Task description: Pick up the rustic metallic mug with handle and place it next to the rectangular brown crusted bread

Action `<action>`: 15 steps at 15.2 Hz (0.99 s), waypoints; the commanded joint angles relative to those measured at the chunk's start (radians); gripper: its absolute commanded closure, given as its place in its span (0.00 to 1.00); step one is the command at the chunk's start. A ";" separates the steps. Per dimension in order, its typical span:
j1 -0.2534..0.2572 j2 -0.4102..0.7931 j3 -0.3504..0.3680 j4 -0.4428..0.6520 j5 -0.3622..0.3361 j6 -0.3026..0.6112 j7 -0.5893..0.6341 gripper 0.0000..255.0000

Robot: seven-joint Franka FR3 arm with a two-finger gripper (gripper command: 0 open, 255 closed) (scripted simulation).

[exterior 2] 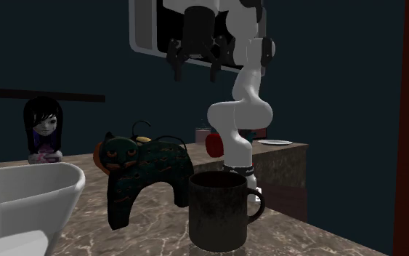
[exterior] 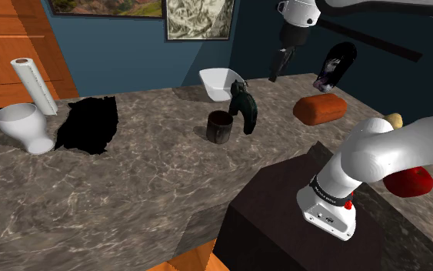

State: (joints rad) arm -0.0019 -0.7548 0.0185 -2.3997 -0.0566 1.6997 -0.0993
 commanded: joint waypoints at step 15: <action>0.060 0.321 0.169 -0.088 0.109 0.402 0.238 0.00</action>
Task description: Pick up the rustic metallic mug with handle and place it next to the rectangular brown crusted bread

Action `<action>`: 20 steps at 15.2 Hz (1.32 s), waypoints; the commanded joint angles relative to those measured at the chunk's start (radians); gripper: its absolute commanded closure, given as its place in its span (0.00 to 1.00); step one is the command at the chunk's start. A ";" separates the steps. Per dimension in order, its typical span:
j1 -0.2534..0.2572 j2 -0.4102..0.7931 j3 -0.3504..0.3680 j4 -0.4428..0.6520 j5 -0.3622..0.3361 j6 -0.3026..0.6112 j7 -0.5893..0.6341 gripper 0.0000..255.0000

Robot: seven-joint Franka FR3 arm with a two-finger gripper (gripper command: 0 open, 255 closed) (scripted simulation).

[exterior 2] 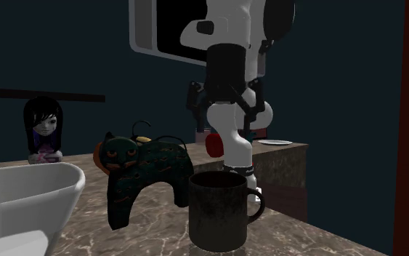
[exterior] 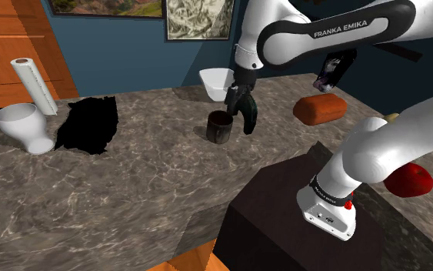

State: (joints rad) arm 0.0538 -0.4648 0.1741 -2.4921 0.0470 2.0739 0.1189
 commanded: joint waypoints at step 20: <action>0.013 0.304 0.090 0.007 -0.013 0.298 0.141 0.00</action>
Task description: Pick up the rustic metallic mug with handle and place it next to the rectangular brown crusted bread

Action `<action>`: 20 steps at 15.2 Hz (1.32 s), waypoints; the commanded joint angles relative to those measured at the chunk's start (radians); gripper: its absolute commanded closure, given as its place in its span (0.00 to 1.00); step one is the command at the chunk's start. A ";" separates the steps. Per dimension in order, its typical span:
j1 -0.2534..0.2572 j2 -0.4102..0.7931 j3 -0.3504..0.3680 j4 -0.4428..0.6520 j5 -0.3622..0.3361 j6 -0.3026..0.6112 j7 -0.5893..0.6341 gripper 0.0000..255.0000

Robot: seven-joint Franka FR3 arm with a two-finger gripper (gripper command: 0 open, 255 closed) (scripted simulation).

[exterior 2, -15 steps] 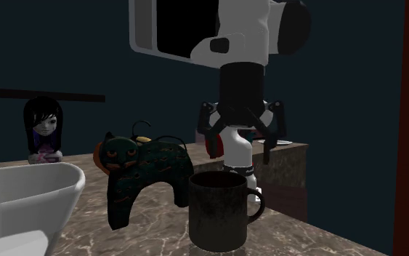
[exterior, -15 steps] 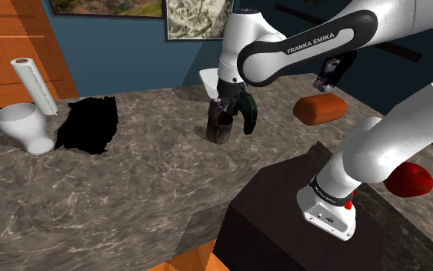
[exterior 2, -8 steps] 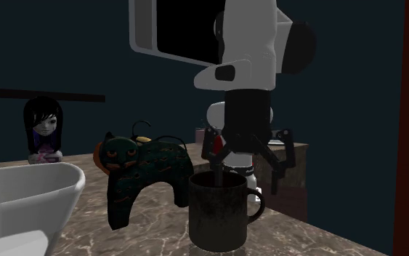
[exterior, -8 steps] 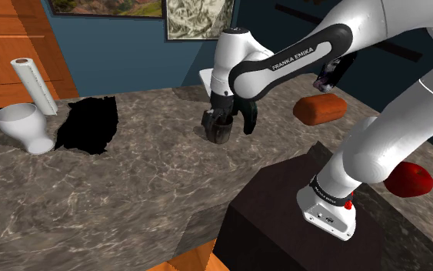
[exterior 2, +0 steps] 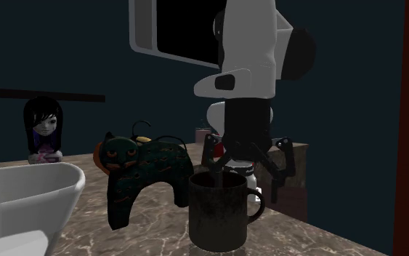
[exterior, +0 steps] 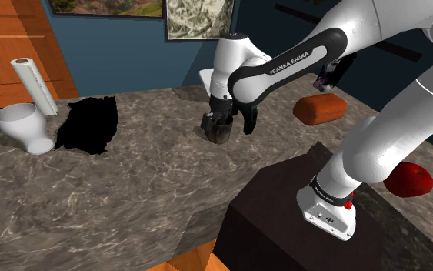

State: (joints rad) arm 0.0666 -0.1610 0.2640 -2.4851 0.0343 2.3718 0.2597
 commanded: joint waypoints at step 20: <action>0.003 -0.068 -0.008 0.051 0.017 -0.118 -0.015 1.00</action>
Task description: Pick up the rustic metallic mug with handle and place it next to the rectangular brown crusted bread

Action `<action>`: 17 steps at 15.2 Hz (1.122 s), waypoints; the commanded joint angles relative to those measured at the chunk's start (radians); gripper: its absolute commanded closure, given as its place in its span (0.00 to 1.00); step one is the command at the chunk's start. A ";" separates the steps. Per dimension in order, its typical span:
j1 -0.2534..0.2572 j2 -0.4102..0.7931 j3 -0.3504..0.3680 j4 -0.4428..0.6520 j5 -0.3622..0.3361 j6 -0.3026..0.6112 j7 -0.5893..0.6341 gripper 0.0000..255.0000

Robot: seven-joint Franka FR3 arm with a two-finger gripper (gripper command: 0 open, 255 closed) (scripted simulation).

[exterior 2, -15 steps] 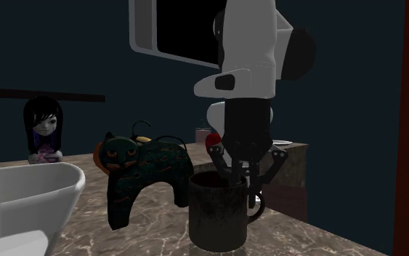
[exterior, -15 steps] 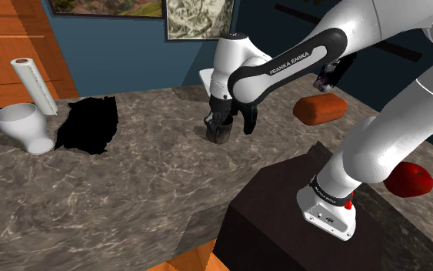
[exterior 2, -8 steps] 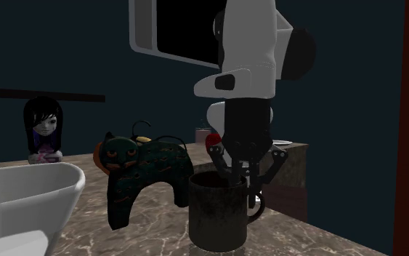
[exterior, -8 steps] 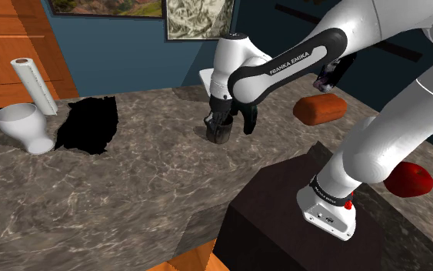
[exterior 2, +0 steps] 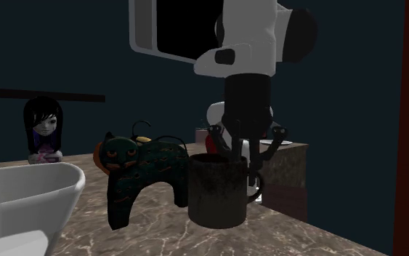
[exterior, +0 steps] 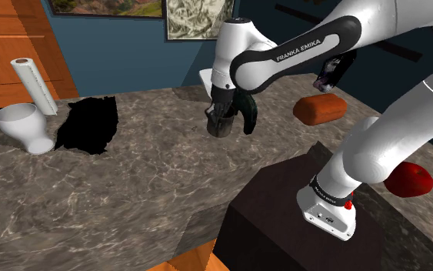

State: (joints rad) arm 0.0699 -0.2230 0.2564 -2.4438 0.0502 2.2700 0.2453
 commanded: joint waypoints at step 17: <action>0.001 -0.097 -0.019 0.163 0.013 -0.258 -0.017 1.00</action>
State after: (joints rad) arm 0.0713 -0.3186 0.2377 -2.2933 0.0637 2.0253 0.2278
